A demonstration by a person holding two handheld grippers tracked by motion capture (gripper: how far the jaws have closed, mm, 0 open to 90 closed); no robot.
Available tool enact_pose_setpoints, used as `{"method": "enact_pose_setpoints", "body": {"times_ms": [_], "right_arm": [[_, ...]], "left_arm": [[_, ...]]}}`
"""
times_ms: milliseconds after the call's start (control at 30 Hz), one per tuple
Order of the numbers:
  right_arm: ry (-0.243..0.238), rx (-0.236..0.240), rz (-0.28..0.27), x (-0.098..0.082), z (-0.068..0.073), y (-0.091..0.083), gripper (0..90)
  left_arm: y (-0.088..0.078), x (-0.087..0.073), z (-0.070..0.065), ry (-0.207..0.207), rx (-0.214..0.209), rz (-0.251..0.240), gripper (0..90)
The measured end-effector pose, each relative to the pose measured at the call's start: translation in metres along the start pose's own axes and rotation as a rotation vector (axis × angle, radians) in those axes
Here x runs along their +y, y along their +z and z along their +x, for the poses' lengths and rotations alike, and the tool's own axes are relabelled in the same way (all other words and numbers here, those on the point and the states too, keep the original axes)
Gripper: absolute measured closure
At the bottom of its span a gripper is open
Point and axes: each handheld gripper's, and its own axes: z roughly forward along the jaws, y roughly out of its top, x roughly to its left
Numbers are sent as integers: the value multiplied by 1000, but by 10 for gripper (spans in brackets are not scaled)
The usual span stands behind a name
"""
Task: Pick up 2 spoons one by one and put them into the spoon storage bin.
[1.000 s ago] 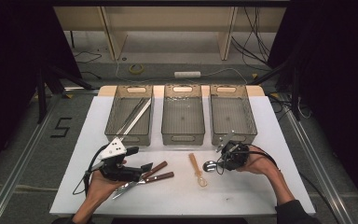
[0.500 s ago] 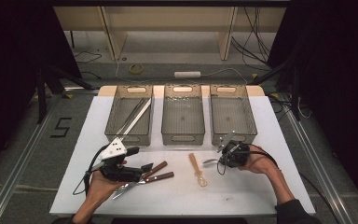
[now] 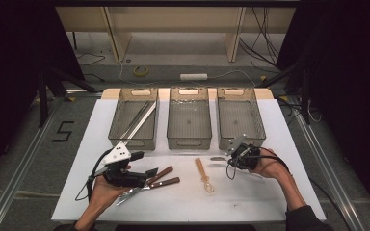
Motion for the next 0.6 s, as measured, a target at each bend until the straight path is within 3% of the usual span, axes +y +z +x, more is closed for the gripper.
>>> {"method": "enact_pose_setpoints", "body": {"times_ms": [433, 600], "right_arm": [[30, -11, -84, 10, 1, -20, 900], [92, -19, -153, 16, -3, -29, 900]], "left_arm": [[-1, 0, 2, -6, 2, -16, 182], [-1, 0, 2, -6, -1, -20, 180]]}}
